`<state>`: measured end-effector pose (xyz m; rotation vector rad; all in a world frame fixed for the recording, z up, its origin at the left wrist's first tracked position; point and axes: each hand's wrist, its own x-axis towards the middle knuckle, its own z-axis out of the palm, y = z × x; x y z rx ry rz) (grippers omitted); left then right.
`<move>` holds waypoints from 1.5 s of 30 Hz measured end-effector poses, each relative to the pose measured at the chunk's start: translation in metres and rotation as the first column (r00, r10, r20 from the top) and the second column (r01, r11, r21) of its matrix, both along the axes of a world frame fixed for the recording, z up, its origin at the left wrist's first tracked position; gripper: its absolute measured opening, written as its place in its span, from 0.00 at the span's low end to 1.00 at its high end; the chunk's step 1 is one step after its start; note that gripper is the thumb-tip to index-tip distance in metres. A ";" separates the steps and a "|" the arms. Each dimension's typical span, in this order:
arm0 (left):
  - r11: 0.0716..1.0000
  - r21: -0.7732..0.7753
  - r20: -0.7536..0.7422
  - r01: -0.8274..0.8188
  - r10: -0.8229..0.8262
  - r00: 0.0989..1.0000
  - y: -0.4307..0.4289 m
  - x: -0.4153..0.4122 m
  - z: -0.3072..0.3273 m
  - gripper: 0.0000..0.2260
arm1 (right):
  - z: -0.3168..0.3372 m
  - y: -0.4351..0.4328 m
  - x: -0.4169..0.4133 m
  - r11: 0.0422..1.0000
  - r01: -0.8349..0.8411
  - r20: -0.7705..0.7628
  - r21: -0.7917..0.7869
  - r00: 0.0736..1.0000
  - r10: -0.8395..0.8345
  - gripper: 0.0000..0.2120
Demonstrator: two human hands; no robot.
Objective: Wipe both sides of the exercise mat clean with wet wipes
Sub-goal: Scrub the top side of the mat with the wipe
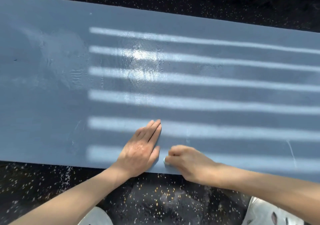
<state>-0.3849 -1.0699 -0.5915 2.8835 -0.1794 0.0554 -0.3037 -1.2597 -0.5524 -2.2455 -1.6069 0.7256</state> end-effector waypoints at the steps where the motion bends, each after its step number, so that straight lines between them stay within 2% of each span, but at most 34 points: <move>1: 1.000 0.002 0.010 0.003 -0.003 1.000 -0.001 -0.002 0.000 0.25 | -0.001 0.002 0.006 0.998 0.058 0.045 0.030 0.997 -0.059 0.05; 3: 1.000 0.002 0.026 0.002 -0.002 1.000 -0.001 -0.002 -0.001 0.25 | -0.002 -0.001 0.003 0.991 0.128 0.048 0.047 0.990 -0.130 0.05; 7: 0.999 -0.038 0.027 0.005 -0.004 1.000 -0.001 -0.003 -0.002 0.26 | 0.003 -0.018 -0.037 1.000 -0.004 -0.171 0.031 0.985 0.009 0.05; 9: 0.998 -0.063 0.031 0.005 -0.003 1.000 0.000 -0.003 0.000 0.25 | 0.007 -0.020 -0.034 1.000 0.018 -0.268 0.007 0.963 -0.015 0.08; 12: 0.986 -0.153 0.080 0.059 -0.047 0.996 0.000 0.007 0.006 0.22 | 0.028 -0.010 -0.008 0.966 0.236 -0.313 0.105 0.930 -0.194 0.06; 14: 0.953 -0.296 0.106 0.072 -0.042 0.994 -0.001 0.023 0.018 0.19 | 0.046 0.000 0.019 0.873 0.438 -0.340 0.214 0.871 -0.354 0.03; 16: 0.861 -0.507 0.089 0.031 0.016 0.996 -0.001 0.047 0.041 0.17 | 0.065 0.011 0.049 0.764 0.573 -0.364 0.296 0.807 -0.464 0.03; 17: 0.790 -0.614 0.063 -0.011 0.063 0.996 -0.001 0.061 0.057 0.15 | 0.075 0.015 0.064 0.704 0.641 -0.431 0.305 0.752 -0.499 0.04; 19: 0.597 -0.791 -0.026 -0.131 0.181 0.983 -0.001 0.088 0.089 0.11 | 0.094 0.022 0.086 0.573 0.778 -0.630 0.260 0.586 -0.510 0.05; 21: 0.358 -0.895 -0.199 -0.265 0.211 0.957 0.000 0.110 0.119 0.09 | 0.105 0.028 0.100 0.474 0.856 -0.728 0.207 0.458 -0.510 0.05; 22: 0.273 -0.908 -0.274 -0.319 0.191 0.942 0.001 0.118 0.130 0.09 | 0.108 0.030 0.104 0.442 0.876 -0.735 0.195 0.429 -0.525 0.06; 23: 0.233 -0.907 -0.317 -0.350 0.168 0.934 0.001 0.124 0.139 0.08 | 0.110 0.033 0.107 0.420 0.888 -0.739 0.187 0.409 -0.535 0.06; 26: 0.267 -0.900 -0.305 -0.344 0.178 0.936 0.003 0.131 0.155 0.08 | 0.118 0.039 0.113 0.389 0.906 -0.809 0.168 0.352 -0.471 0.07; 30: 0.304 -0.893 -0.272 -0.333 0.225 0.936 0.004 0.133 0.162 0.13 | 0.130 0.041 0.116 0.396 0.909 -0.883 0.131 0.289 -0.370 0.08; 34: 0.273 -0.903 -0.276 -0.331 0.220 0.936 0.008 0.135 0.165 0.13 | 0.134 0.041 0.119 0.375 0.922 -0.905 0.102 0.242 -0.349 0.09; 39: 0.272 -0.923 -0.231 -0.272 0.175 0.957 0.012 0.136 0.164 0.11 | 0.137 0.040 0.120 0.380 0.921 -0.887 0.092 0.249 -0.389 0.11; 42: 0.221 -0.922 -0.278 -0.318 0.195 0.941 0.009 0.138 0.164 0.06 | 0.137 0.039 0.119 0.389 0.915 -0.890 0.105 0.261 -0.375 0.16; 44: 0.140 -0.923 -0.326 -0.357 0.207 0.922 0.007 0.139 0.166 0.03 | 0.137 0.039 0.118 0.394 0.911 -0.899 0.123 0.271 -0.345 0.16; 45: 0.129 -0.923 -0.331 -0.362 0.215 0.919 0.006 0.139 0.166 0.03 | 0.137 0.039 0.117 0.401 0.906 -0.899 0.135 0.282 -0.335 0.15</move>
